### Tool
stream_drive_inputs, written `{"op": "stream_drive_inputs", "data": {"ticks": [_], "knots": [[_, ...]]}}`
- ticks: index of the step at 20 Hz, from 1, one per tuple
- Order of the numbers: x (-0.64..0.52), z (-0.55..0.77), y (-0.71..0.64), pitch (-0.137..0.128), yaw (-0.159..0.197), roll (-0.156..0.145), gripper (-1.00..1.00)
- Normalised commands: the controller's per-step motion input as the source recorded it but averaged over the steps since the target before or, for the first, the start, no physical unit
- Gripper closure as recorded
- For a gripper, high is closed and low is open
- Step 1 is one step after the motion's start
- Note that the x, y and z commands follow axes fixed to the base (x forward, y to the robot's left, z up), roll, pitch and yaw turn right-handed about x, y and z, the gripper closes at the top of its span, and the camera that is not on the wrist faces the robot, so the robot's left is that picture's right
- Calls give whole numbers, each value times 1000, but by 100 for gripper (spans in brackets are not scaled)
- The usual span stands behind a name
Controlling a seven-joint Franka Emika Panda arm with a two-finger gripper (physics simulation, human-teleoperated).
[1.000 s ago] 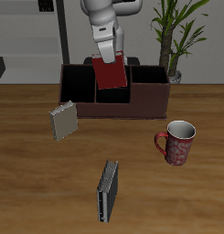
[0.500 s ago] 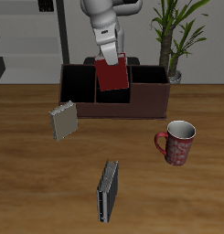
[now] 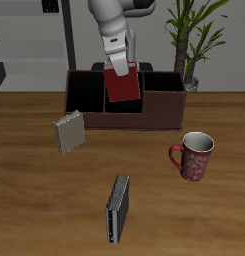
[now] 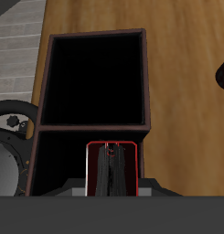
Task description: Place the red book into the back desk caddy's front compartment
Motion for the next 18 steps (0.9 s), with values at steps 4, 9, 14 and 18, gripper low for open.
{"op": "stream_drive_inputs", "data": {"ticks": [4,9,14,18], "knots": [[17,-97,-18,10,7,1,100],[55,-48,-59,5,-2,-5,100],[9,-124,46,21,1,13,100],[-14,-102,39,18,6,14,100]]}}
